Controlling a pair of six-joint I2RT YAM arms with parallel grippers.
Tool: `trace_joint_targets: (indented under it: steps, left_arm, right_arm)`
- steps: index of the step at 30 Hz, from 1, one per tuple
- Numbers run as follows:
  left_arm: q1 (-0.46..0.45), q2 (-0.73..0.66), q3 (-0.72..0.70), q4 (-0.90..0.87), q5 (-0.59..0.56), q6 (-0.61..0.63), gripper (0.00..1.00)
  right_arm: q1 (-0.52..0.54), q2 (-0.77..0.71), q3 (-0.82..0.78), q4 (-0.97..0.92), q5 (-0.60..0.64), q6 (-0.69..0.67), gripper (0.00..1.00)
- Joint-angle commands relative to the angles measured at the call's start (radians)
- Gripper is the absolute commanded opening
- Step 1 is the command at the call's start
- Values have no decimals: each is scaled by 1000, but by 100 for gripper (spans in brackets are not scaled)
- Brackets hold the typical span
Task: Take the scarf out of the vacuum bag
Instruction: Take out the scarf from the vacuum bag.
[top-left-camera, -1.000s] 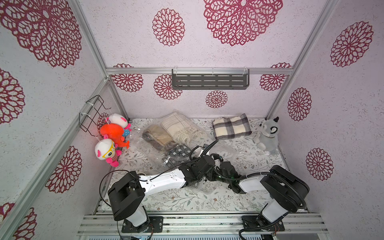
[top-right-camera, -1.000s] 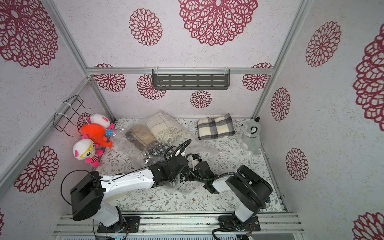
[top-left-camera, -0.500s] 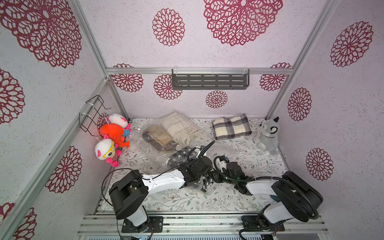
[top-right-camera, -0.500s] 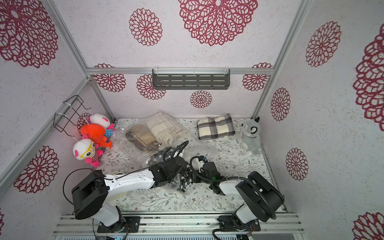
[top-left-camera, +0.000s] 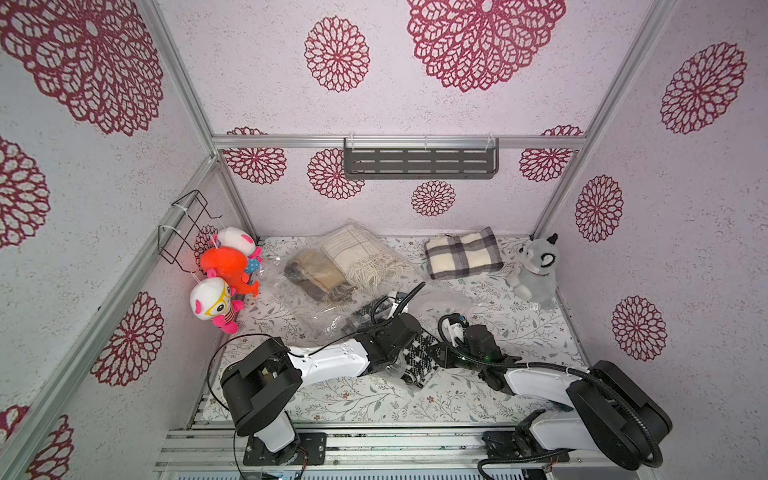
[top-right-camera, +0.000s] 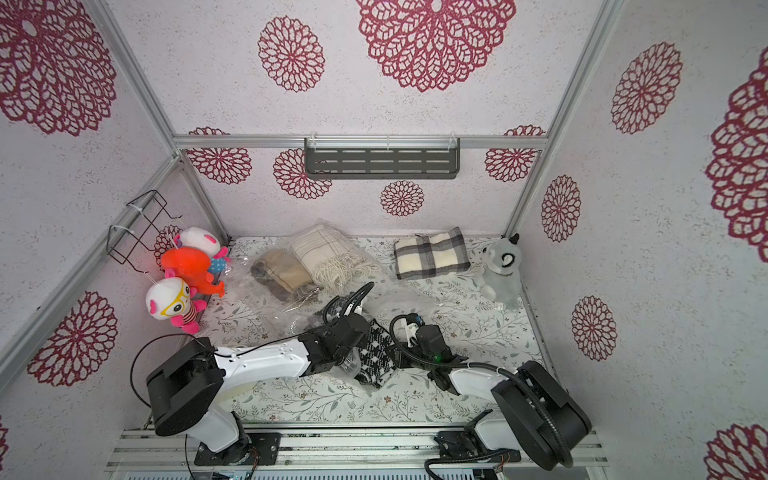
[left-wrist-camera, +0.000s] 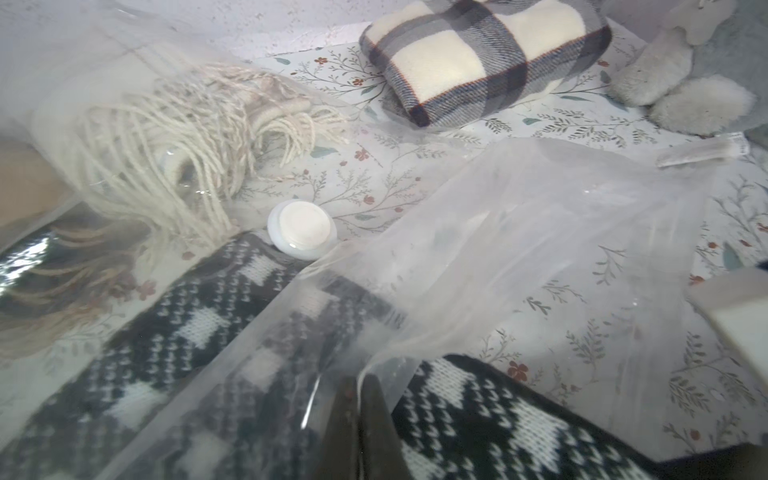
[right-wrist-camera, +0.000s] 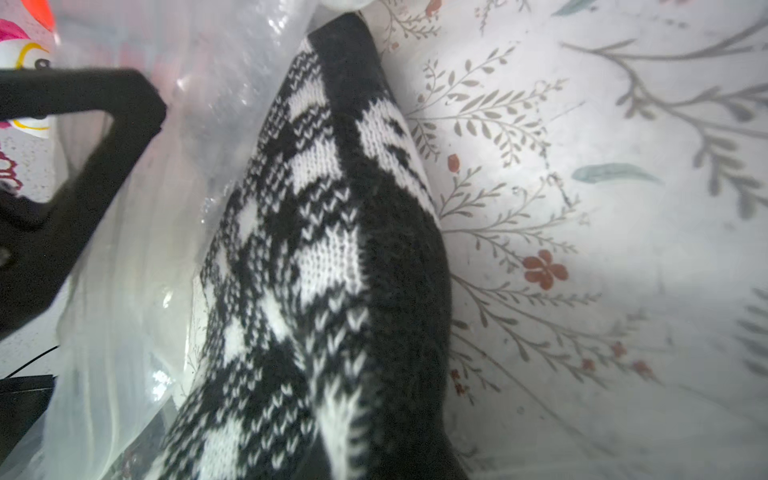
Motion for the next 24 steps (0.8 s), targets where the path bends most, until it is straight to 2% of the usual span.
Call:
trace_joint_targets:
  steps: [1,7,15,16,17,19,21,24]
  left_arm:
    - [10,26,-9,-18,-132,15,0]
    - [21,37,-66,38,-83,11,0]
    - [63,-54,-161,59,-69,15,0]
    - [66,-57,-169,64,-59,14,0]
    - [66,-56,-177,77,-46,11,0]
    - [64,-44,-183,104,-9,7,0]
    - [55,-19,-174,115,6,3,0]
    - [39,7,-157,116,0,2,0]
  right_arm:
    - [-13,-73,12,-108,16,-32,20]
    - [-31,-138,59,-292,82,-72,20]
    - [-134,-226,16,-323,65,-69,22]
    - [-140,-246,3,-313,75,-58,26]
    - [-143,-259,-8,-295,88,-47,34]
    - [-143,-256,-22,-248,63,-34,39]
    - [-143,-228,-24,-233,37,-13,63]
    - [-143,-239,-58,-204,66,36,83]
